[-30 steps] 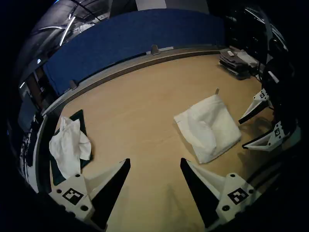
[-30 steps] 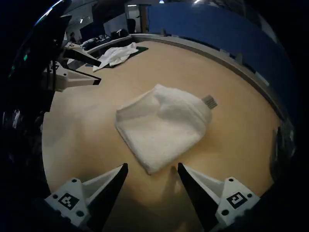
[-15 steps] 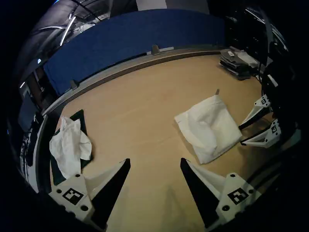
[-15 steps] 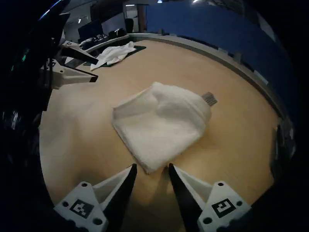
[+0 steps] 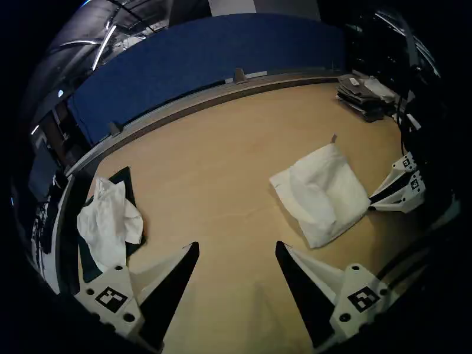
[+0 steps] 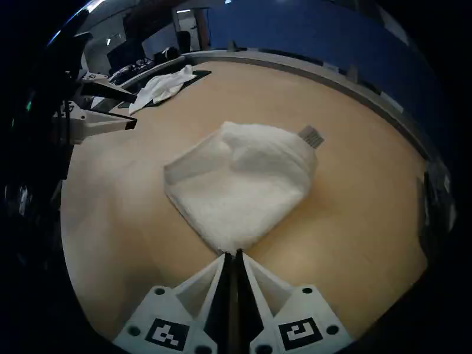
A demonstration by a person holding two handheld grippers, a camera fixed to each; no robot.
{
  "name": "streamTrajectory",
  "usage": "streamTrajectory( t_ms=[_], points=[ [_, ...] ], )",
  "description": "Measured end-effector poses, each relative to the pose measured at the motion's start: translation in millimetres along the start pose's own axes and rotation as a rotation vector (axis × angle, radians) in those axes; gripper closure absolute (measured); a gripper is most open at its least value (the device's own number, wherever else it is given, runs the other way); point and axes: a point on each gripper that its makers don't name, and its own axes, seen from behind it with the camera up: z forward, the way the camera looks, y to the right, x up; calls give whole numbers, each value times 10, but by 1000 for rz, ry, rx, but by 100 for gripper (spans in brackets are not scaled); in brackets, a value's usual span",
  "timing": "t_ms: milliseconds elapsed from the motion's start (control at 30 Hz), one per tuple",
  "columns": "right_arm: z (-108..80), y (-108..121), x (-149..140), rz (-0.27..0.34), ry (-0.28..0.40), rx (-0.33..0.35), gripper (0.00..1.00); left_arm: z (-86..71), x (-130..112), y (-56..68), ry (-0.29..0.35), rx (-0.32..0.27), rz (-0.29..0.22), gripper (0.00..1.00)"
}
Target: Fold towel
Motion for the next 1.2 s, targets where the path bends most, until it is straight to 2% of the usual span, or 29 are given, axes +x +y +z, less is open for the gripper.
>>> streamTrajectory(
  t_ms=[267,467,633,967,1200],
  points=[
    [-32,25,61,-4,14,-16,96,-3,8,-18,1,2,0,4],
    [-184,12,291,-10,70,-19,96,-23,2,-27,4,4,-3,4],
    [-398,-4,611,-15,142,-23,96,-46,19,-48,10,9,-8,4],
    [-952,-12,1221,-38,264,-48,96,-131,68,-113,27,18,-36,4],
    [-1176,-5,1421,-50,302,-66,96,-193,100,-128,38,23,-47,4]
  ],
)
